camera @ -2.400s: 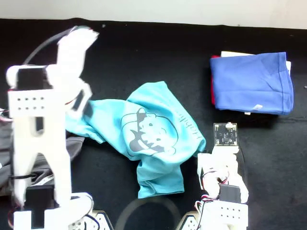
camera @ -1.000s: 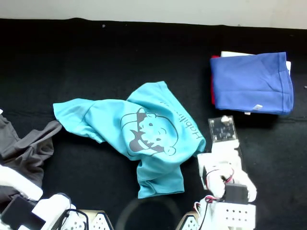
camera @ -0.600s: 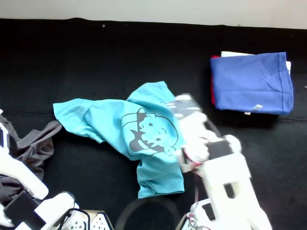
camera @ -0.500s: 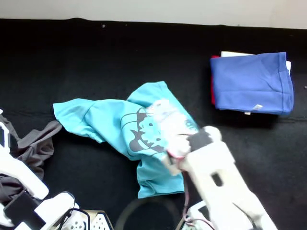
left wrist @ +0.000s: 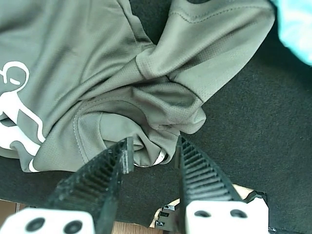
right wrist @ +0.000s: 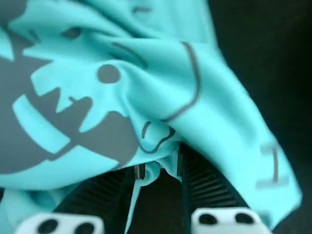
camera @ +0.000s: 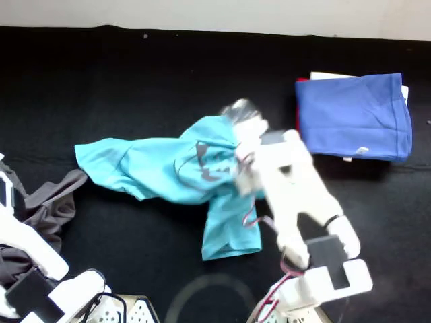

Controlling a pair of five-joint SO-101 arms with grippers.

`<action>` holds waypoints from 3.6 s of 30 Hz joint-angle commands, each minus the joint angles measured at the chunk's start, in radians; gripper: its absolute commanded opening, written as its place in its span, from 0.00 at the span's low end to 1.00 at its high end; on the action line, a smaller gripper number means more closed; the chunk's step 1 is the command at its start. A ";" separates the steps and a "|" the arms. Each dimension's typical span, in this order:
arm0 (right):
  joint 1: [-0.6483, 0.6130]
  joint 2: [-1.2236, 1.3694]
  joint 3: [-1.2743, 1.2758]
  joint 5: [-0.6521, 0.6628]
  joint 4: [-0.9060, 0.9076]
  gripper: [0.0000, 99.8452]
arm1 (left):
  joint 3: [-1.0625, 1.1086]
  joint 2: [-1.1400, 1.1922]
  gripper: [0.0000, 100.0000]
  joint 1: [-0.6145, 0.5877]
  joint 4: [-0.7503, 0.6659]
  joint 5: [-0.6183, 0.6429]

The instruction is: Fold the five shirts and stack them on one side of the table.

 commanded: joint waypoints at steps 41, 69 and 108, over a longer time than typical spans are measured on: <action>-0.677 -0.189 0.156 0.100 0.433 0.12 | -0.030 -0.024 0.15 0.131 0.000 0.008; -0.082 -0.202 0.154 0.101 0.213 0.01 | -0.028 -0.024 0.15 0.133 0.000 0.008; -0.596 -0.191 0.329 0.044 0.305 0.23 | 0.058 -0.025 0.15 0.283 0.006 0.009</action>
